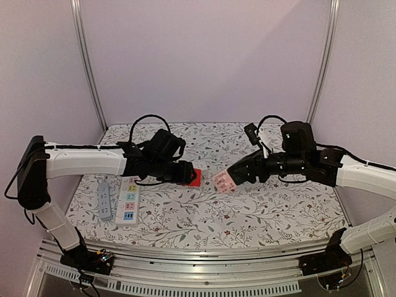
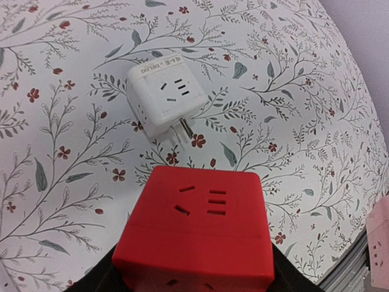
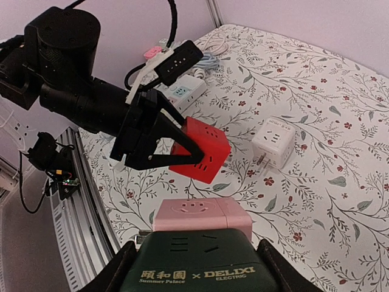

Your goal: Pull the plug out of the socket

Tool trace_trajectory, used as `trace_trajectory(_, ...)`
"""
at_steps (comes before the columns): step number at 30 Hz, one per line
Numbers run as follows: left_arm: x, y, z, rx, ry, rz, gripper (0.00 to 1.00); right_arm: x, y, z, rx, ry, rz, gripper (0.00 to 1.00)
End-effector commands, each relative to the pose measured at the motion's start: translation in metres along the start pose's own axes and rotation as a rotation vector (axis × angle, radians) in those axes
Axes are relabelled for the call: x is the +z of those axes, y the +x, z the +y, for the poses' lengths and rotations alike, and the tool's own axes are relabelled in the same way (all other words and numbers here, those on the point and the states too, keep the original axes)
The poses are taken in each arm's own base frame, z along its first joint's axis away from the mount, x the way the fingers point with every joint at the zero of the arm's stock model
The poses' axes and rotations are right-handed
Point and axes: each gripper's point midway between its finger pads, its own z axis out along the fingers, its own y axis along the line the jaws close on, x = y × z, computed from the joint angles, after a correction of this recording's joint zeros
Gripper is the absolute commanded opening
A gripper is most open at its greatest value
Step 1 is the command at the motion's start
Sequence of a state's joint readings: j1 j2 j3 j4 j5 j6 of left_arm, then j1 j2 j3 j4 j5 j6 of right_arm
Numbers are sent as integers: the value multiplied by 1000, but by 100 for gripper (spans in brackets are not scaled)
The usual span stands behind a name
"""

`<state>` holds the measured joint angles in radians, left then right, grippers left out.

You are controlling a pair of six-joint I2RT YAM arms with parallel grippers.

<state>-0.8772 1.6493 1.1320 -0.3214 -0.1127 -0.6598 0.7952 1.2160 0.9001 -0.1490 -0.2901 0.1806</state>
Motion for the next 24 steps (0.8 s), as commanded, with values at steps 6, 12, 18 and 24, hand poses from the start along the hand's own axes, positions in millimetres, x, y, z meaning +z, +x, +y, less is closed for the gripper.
trace_trajectory(6, 28, -12, 9, -87, 7, 14, 24, -7, -20, 1, -35, 8, -95, 32)
trace_trajectory(12, 43, -7, 16, -93, -7, 44, 35, -1, -18, 0, -33, -1, -83, 32)
trace_trajectory(18, 55, -5, 21, -96, -5, 64, 56, -5, -21, 0, -38, 6, -105, 32)
trace_trajectory(24, 59, 0, 18, -65, 27, 83, 91, -9, -19, -1, -44, 17, -120, 33)
